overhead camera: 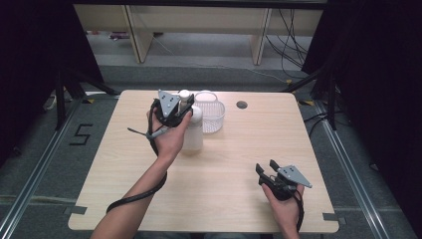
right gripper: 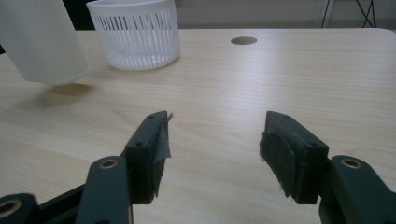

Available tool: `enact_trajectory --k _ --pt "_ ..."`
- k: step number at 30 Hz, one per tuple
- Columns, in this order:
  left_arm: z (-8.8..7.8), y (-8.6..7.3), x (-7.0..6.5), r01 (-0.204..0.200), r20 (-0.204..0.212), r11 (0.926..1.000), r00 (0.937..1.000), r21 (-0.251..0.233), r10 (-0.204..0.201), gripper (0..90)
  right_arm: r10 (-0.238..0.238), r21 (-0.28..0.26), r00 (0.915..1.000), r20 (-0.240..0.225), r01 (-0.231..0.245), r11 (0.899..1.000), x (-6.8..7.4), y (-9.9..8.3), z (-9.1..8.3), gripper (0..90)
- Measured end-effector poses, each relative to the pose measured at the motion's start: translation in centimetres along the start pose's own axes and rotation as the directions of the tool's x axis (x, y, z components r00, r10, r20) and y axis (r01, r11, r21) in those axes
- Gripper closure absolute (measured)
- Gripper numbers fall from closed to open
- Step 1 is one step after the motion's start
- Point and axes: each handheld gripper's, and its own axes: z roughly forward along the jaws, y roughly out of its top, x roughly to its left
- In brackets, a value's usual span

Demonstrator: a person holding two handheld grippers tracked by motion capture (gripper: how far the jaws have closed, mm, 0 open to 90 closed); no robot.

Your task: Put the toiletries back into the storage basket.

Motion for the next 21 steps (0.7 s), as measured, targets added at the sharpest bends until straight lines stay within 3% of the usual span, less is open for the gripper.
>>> enact_trajectory --k 21 --pt "0.1 1.8 0.2 -0.010 0.025 0.9997 0.9996 -0.024 0.011 59.2 -0.011 -0.007 0.9999 0.002 0.011 1.000 -0.1 0.0 0.1 41.8"
